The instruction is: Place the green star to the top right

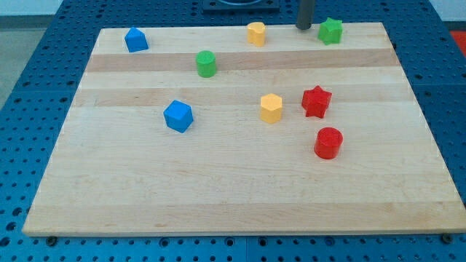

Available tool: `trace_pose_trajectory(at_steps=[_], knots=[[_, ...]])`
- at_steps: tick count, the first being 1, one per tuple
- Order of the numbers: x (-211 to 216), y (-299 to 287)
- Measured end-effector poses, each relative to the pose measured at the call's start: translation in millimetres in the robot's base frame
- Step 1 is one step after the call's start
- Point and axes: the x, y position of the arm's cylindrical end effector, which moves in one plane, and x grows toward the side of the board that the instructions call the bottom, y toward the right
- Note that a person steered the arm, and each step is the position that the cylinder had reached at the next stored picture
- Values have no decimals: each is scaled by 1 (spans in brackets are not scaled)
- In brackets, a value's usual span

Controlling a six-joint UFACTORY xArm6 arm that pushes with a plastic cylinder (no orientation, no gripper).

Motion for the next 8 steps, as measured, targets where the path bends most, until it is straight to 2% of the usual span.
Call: trace_pose_trajectory(at_steps=[5,8], knots=[[0,48],[1,52]])
